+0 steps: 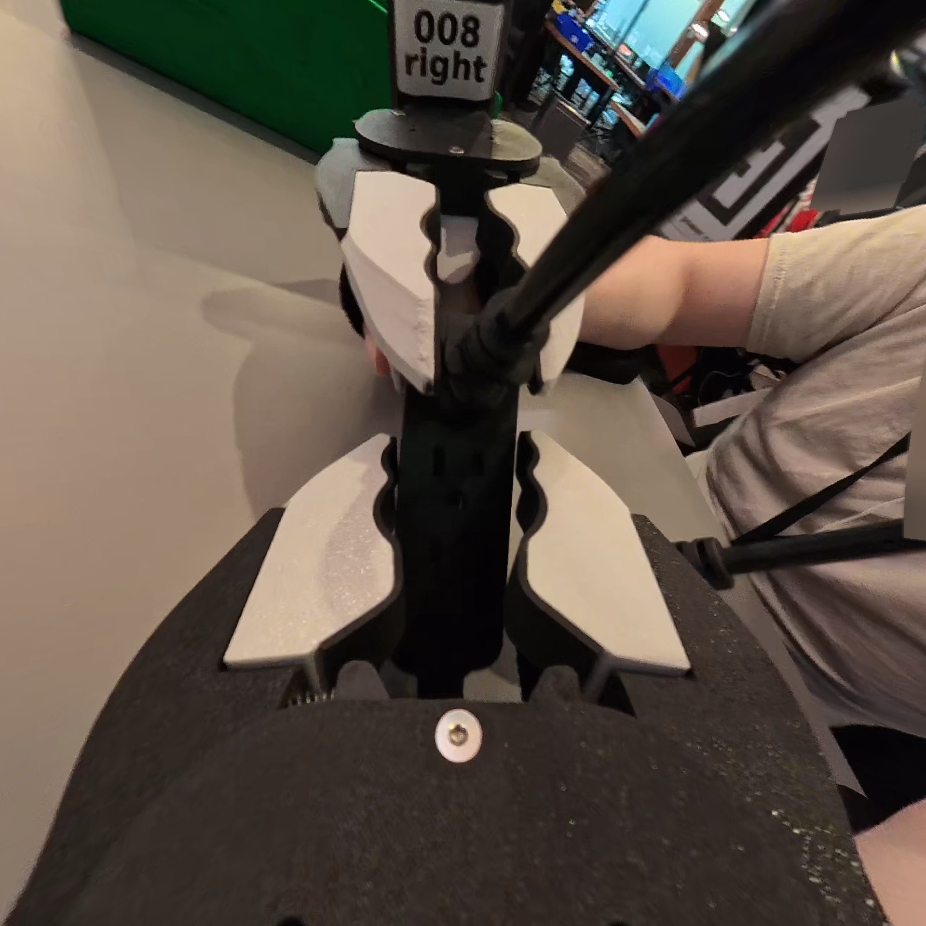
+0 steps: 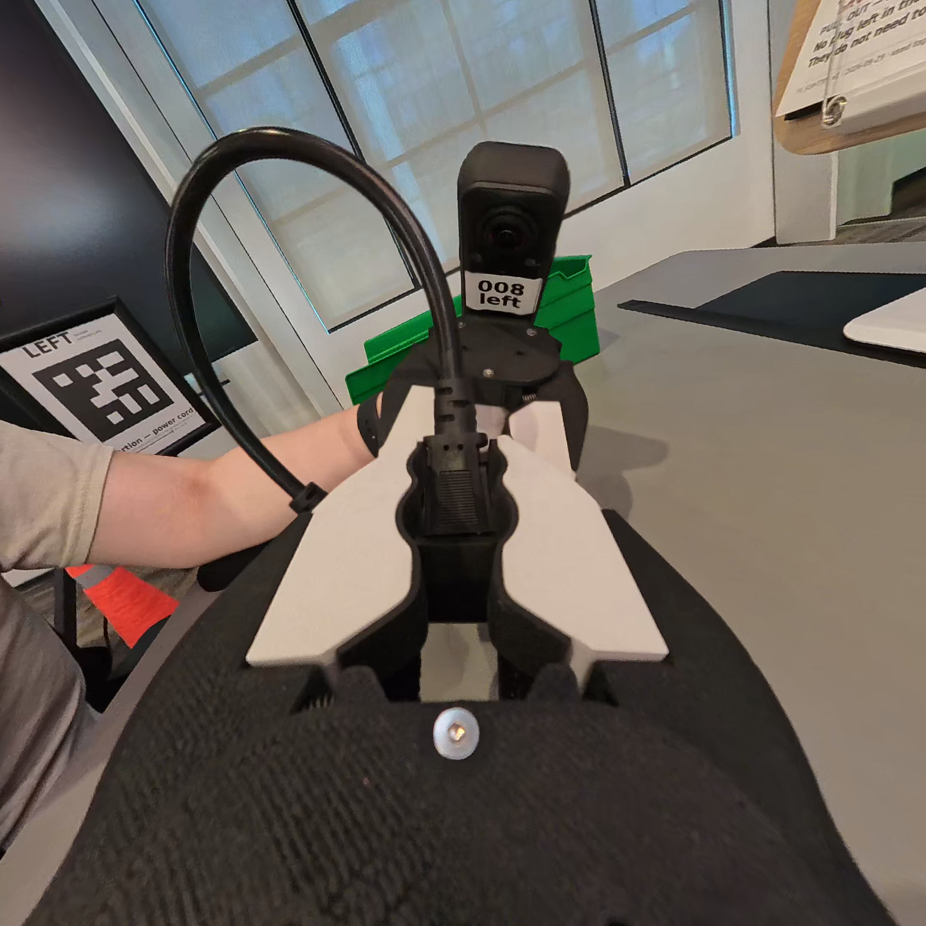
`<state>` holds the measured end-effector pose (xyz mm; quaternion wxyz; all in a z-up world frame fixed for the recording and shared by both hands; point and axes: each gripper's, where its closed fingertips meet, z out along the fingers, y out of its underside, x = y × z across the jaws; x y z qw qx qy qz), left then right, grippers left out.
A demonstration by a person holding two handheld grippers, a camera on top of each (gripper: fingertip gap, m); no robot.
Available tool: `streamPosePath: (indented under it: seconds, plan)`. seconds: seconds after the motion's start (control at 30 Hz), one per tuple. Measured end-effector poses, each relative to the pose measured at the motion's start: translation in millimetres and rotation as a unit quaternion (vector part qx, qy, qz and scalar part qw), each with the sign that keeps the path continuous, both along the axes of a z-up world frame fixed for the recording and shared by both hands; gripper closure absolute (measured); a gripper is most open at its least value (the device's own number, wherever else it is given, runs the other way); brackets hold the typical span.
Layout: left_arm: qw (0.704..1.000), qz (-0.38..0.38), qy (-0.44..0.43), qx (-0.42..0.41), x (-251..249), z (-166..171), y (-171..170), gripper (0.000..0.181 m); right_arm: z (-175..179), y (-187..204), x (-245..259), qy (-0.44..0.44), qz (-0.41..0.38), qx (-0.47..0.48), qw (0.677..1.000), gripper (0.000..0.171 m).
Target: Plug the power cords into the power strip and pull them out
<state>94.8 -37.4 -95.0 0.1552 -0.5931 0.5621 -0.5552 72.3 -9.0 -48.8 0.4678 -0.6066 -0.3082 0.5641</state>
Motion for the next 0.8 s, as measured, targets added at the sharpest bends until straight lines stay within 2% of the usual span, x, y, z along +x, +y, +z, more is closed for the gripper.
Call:
streamPosePath:
  seconds: [0.23, 0.33, 0.4, 0.5, 0.57, 0.8]
  plan:
    - [0.99, 0.044, 0.025, 0.134, -4, 3, 16, 0.142, -4, 9, 7, -0.002, -0.022, -0.006, 1.0, 0.147]
    - [0.989, 0.048, 0.023, 0.139, -7, 5, 18, 0.145, -5, 10, 8, -0.002, -0.025, -0.008, 1.0, 0.147]
    - [0.993, 0.031, 0.003, 0.111, -11, 13, 12, 0.17, -6, 12, 10, -0.005, -0.029, -0.012, 0.999, 0.147]
    - [0.991, 0.07, 0.003, 0.118, -11, 15, 25, 0.163, -8, 13, 11, -0.006, -0.031, -0.015, 0.999, 0.147]
    - [0.988, 0.061, 0.026, 0.141, -9, 5, 22, 0.164, -9, 12, 12, -0.017, -0.03, -0.007, 0.999, 0.147]
    - [0.973, 0.068, 0.077, 0.208, 6, -16, 20, 0.181, -34, 7, 21, -0.104, 0.01, 0.001, 0.995, 0.147]
